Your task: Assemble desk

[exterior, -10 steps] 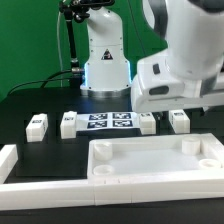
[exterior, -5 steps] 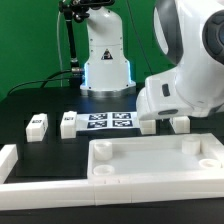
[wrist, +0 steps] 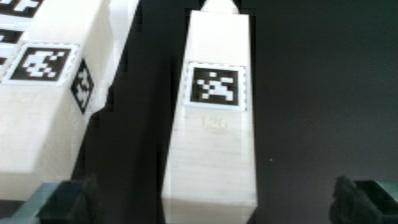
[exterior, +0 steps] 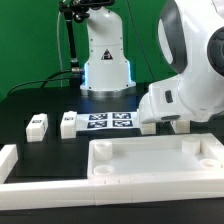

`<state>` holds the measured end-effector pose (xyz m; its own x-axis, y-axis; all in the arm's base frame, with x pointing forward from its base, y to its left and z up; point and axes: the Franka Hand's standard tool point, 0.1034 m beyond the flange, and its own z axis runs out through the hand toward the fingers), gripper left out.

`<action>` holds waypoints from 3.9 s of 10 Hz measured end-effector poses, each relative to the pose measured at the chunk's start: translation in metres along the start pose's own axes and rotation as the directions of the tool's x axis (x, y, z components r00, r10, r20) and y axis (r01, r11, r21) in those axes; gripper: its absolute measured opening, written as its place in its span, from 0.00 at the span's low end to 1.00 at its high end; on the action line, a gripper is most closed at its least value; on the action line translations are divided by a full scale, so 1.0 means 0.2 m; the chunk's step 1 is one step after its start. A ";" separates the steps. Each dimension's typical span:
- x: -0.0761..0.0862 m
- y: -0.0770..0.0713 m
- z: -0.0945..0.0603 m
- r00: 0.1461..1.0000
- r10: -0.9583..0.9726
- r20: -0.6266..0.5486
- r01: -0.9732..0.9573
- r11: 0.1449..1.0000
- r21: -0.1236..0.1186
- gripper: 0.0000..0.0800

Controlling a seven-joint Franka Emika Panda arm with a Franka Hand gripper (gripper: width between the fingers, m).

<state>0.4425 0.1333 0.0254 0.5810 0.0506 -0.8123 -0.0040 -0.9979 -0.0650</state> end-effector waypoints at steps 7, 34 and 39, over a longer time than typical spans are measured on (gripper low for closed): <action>-0.01 -0.01 0.11 0.998 0.031 0.056 -0.030 0.999 -0.019 0.81; -0.21 -0.01 -0.55 0.889 -0.049 -0.456 0.063 0.998 0.014 0.36; -0.32 0.03 -0.93 0.716 -0.066 -0.695 0.090 0.996 -0.001 0.36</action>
Offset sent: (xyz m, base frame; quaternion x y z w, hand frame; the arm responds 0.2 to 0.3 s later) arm -0.0283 -0.0032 -0.0067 -0.0975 -0.0690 0.0337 0.9923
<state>0.5569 0.1166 0.1845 0.9818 0.0733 -0.1753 0.0493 -0.9892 -0.1378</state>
